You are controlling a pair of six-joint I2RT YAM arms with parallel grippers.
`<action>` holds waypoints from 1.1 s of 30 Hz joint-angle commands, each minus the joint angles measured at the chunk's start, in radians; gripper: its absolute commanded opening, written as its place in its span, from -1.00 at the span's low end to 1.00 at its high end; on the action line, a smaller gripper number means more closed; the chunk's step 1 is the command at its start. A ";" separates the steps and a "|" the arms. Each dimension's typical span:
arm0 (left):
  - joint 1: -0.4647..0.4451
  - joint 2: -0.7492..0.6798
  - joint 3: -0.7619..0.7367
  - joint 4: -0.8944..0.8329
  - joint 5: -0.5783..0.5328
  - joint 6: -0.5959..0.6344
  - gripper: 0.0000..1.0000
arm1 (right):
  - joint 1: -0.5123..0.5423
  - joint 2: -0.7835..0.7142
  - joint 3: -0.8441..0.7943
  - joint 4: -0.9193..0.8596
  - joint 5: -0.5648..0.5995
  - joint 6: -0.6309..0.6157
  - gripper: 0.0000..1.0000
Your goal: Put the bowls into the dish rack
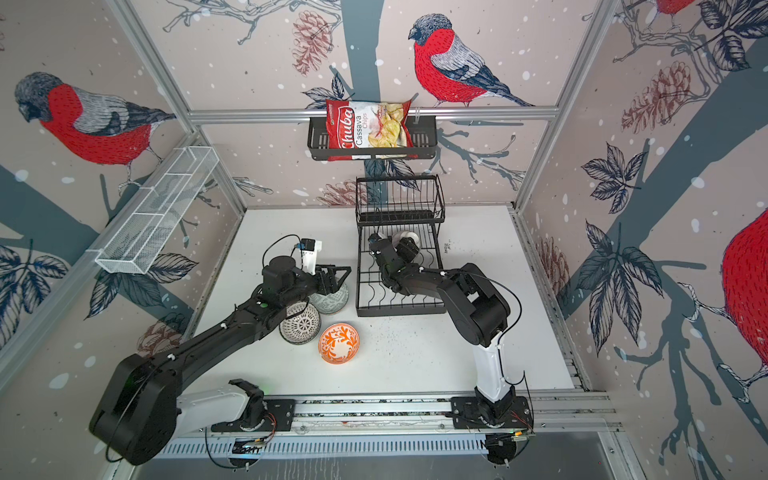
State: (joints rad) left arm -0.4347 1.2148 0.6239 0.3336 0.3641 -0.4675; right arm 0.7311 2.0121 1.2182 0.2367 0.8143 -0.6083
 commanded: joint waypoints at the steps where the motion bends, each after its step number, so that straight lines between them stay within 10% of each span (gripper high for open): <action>1: 0.002 0.002 -0.002 0.044 0.001 0.003 0.49 | -0.016 0.016 0.019 0.110 0.030 -0.057 0.17; 33: 0.006 0.043 0.003 0.035 -0.004 -0.001 0.49 | -0.112 0.240 0.215 0.217 -0.012 -0.140 0.32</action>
State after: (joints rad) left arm -0.4290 1.2575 0.6216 0.3336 0.3637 -0.4721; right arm 0.6224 2.2471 1.4158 0.4458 0.8101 -0.7803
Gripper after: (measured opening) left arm 0.744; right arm 0.715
